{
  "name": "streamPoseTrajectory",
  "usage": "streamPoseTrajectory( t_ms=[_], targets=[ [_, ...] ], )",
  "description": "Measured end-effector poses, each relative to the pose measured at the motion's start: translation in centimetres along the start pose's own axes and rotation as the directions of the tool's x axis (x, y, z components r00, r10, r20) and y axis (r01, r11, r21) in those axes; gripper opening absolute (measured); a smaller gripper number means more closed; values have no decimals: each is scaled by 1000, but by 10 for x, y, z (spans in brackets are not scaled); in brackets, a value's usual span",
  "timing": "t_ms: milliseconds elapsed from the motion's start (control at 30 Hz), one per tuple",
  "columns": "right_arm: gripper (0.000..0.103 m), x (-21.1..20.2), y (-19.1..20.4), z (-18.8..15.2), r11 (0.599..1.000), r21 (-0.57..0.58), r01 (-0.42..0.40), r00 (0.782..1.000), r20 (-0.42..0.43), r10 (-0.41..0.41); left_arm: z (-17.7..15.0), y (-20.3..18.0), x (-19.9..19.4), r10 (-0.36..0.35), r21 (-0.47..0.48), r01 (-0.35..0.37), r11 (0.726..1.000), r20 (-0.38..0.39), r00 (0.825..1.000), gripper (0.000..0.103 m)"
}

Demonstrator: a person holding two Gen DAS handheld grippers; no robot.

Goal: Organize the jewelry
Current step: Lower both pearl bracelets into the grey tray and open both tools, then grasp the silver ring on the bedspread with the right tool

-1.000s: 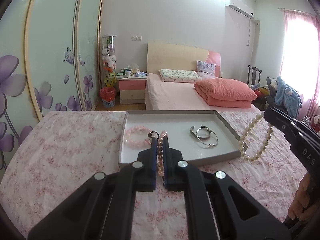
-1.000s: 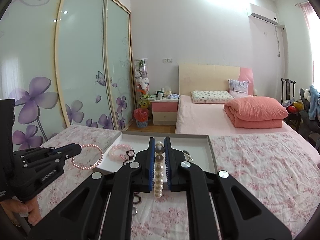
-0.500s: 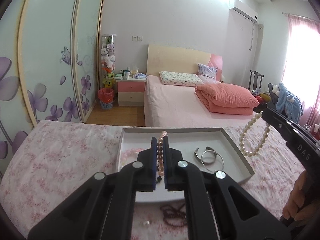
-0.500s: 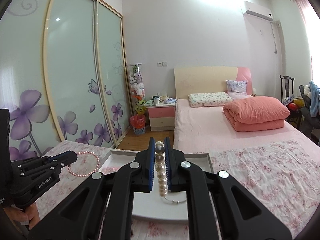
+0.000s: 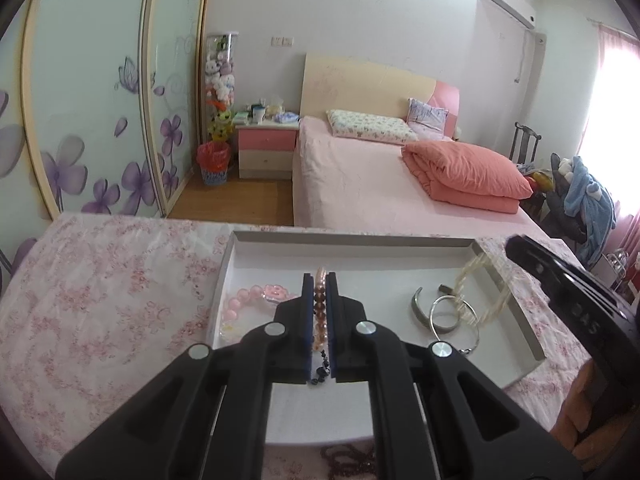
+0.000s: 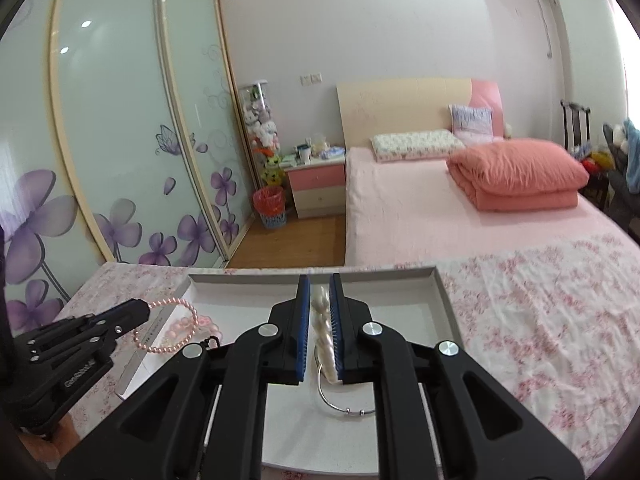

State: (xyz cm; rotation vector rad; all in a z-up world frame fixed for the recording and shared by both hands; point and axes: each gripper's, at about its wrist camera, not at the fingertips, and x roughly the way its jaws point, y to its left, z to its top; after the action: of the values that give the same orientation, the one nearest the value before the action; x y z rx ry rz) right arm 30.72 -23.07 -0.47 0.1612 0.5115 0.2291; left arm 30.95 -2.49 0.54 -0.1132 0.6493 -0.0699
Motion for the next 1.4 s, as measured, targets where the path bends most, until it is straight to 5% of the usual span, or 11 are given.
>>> streamPoseTrajectory(
  t_ms=[67,533,767,1167,1400],
  targets=[
    [38,-3,-5,-4,1000,12,8,1000,3,-8,-1,5,5,1,-25,-2,1000,-9,1000,19],
    [38,-23,-9,-26,1000,-5,-11,1000,-16,11,-12,30,-6,34,-52,-35,998,-20,999,23],
    [38,-38,0,-53,997,-50,-57,994,-91,52,-33,41,-21,44,-36,-45,998,-40,998,25],
    [38,-52,36,-126,955,-212,-208,925,-361,121,-77,62,-27,79,-15,-81,997,-115,990,31],
    [37,-46,59,-138,928,-284,-242,900,-423,105,-81,65,-34,81,-13,-83,996,-99,992,34]
  ],
)
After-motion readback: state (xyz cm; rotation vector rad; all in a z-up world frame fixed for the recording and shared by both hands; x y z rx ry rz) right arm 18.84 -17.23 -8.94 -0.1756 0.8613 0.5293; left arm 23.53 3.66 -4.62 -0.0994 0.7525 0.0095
